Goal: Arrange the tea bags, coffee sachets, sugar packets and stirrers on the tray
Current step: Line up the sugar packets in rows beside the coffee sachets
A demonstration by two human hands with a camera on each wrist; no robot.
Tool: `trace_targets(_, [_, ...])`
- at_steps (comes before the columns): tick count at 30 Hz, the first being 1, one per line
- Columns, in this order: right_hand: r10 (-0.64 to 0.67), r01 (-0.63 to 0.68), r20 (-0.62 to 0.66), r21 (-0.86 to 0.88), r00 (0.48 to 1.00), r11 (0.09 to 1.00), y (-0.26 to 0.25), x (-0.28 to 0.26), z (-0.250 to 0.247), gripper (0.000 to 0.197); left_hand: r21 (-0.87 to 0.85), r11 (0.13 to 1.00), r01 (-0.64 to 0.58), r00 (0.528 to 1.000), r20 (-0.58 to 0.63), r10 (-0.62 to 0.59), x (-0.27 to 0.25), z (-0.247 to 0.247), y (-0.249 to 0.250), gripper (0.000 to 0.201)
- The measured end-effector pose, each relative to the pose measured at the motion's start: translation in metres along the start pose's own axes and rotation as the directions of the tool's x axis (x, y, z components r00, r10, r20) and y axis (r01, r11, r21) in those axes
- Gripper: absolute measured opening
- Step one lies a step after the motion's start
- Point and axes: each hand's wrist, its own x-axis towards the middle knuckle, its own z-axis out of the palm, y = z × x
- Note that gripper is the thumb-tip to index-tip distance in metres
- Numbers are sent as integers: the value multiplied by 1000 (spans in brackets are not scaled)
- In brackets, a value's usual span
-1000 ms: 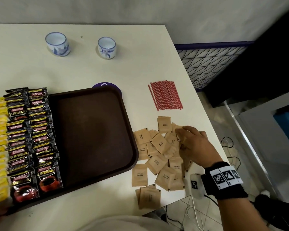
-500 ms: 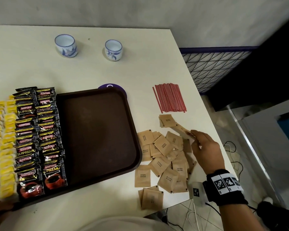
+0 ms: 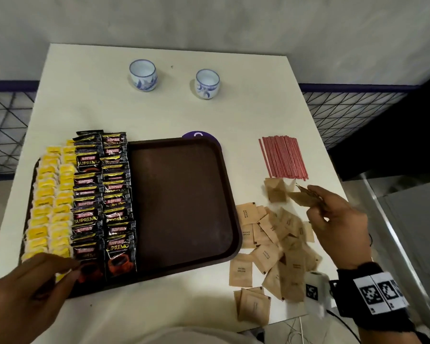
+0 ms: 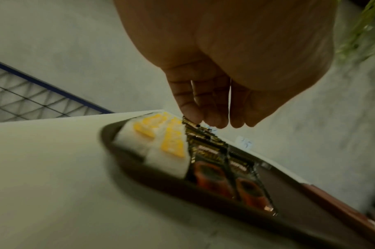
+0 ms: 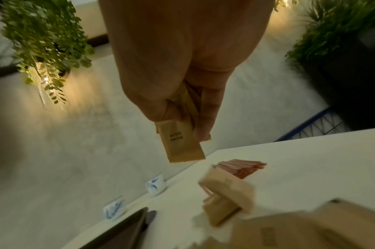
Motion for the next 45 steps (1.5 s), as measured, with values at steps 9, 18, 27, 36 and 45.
trace_targets(9, [3,-71,173,386,985,920,-117,5,64,41,-320,946,-48,993,83,79,90,26,95,38])
trace_targets(18, [-546,387,229,495,806,778,-196,-15,132,45,-734,-89,673,730,679,-77,130,30,115,69])
trace_targets(27, [-442,123,586,503,679,856,-212,-20,148,56,-790,-111,603,766,612,-195,134,32,94,39])
trace_targets(36, [-140,-281,586,568,798,774,-219,-2,158,39,-831,-49,554,821,556,-129,140,34,81,34])
trace_targets(45, [81,-546,681,503,728,670,-221,18,162,15,-841,316,440,891,364,-272,147,25,79,24])
